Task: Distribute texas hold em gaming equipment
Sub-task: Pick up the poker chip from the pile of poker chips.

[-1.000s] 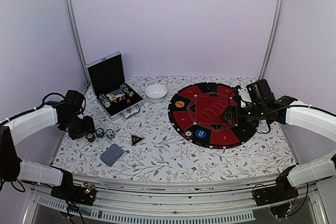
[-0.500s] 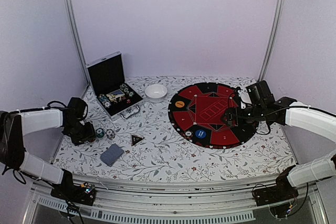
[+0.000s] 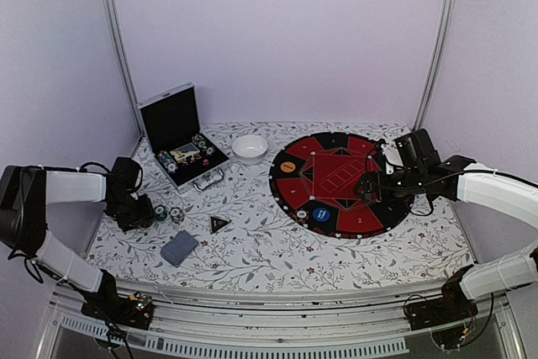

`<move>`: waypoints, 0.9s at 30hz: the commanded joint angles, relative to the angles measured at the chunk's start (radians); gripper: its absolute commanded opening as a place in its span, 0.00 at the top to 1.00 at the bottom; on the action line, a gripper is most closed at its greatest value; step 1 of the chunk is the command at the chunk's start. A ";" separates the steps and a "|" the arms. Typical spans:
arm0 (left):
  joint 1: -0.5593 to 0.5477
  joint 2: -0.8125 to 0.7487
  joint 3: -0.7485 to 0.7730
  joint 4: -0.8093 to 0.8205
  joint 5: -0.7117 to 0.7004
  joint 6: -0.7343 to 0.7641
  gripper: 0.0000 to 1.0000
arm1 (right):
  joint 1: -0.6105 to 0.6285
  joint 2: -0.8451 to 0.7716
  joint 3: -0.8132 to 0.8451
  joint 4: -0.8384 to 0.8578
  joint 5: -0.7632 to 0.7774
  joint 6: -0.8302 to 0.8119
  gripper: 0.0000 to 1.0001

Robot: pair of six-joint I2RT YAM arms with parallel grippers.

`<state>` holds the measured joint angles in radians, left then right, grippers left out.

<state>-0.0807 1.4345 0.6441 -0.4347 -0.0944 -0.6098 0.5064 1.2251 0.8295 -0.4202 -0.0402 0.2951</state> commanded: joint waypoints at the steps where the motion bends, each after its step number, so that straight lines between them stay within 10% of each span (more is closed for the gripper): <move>1: 0.021 0.038 -0.032 0.028 0.011 0.011 0.43 | -0.007 -0.019 -0.004 0.008 -0.005 0.005 0.01; 8: 0.021 0.002 -0.047 0.013 0.017 0.020 0.57 | -0.008 -0.019 0.004 0.006 -0.005 0.003 0.01; 15: 0.022 -0.045 -0.055 -0.013 0.021 0.023 1.00 | -0.007 -0.017 0.011 0.004 -0.012 0.007 0.01; 27: -0.012 -0.197 0.098 -0.138 -0.066 0.075 1.00 | -0.008 -0.020 0.032 0.003 -0.023 0.007 0.01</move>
<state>-0.0681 1.2701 0.6518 -0.5240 -0.1139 -0.5823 0.5030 1.2247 0.8310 -0.4202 -0.0422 0.2958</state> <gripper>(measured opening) 0.383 0.988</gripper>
